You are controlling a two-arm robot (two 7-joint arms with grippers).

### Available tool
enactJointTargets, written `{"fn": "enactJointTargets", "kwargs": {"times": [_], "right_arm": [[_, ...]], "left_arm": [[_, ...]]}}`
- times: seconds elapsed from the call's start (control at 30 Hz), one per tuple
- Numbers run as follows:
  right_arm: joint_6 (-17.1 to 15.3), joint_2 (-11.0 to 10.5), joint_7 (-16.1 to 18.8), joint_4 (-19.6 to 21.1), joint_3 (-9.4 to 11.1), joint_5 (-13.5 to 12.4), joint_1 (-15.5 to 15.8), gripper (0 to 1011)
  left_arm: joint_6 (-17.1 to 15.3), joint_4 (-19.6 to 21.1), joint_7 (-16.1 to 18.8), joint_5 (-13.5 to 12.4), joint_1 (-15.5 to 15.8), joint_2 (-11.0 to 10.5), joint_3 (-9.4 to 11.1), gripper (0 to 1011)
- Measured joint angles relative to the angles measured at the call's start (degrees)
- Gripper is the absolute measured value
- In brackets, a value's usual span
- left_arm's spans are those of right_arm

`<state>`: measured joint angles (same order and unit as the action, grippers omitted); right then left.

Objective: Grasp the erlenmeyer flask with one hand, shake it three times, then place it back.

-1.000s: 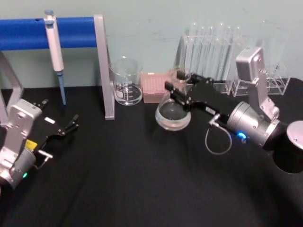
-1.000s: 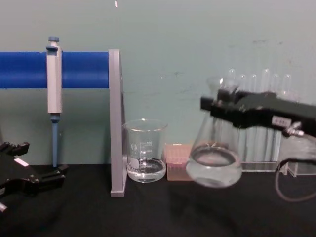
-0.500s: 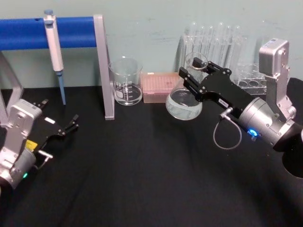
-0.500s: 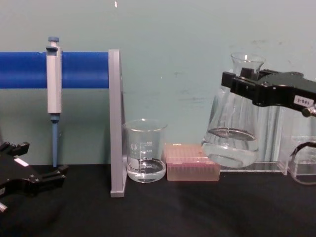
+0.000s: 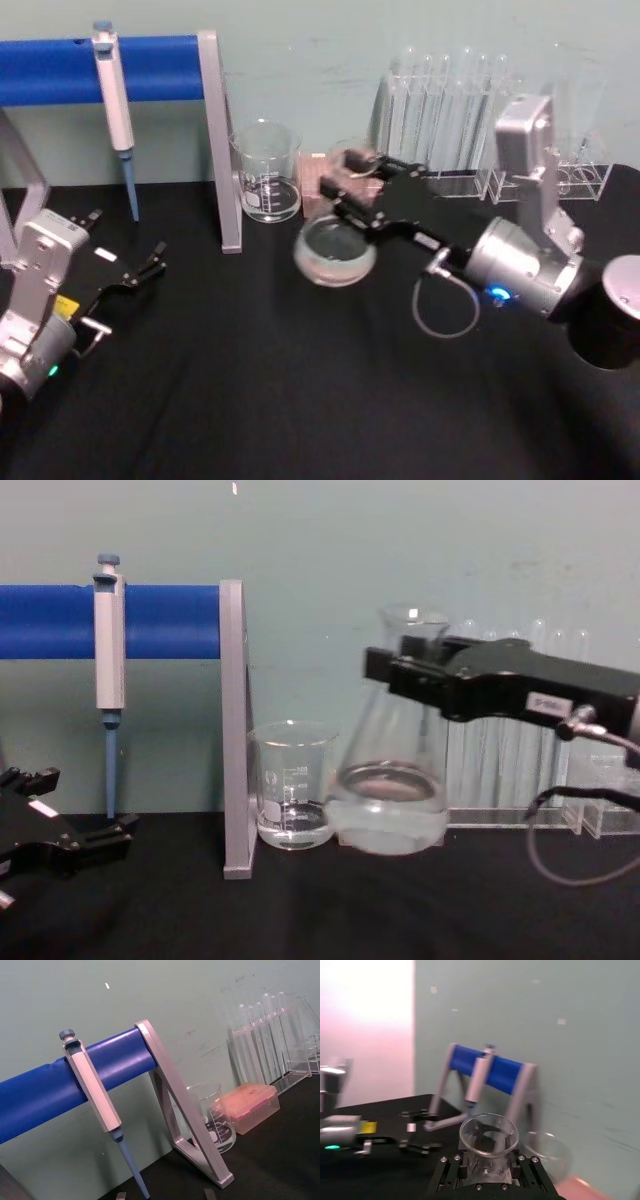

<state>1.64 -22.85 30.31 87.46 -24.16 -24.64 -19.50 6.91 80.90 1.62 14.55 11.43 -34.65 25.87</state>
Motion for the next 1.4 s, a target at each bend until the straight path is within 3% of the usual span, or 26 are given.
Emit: {"fn": "enactJointTargets", "kwargs": {"times": [0.1, 0.4, 0.77, 1.0, 1.4], "right_arm": [[0.2, 0.2, 3.0, -0.5, -2.3, -0.6, -1.3, 450], [1.0, 0.2, 7.7, -0.8, -6.5, -2.0, -3.4, 450], [1.9, -0.6, 7.7, -0.8, -8.0, -3.1, -3.8, 450], [3.0, -1.2, 3.3, 0.0, -5.6, -3.5, -1.9, 450], [3.5, -3.1, -7.5, 4.2, 3.1, -2.0, 4.5, 450]], "left_arm": [[0.0, 0.0, 0.0, 0.0, 0.0, 0.0, 0.0, 1001], [0.0, 0.0, 0.0, 0.0, 0.0, 0.0, 0.0, 1001], [0.0, 0.0, 0.0, 0.0, 0.0, 0.0, 0.0, 1001], [0.0, 0.0, 0.0, 0.0, 0.0, 0.0, 0.0, 1001], [0.0, 0.0, 0.0, 0.0, 0.0, 0.0, 0.0, 1001]]}}
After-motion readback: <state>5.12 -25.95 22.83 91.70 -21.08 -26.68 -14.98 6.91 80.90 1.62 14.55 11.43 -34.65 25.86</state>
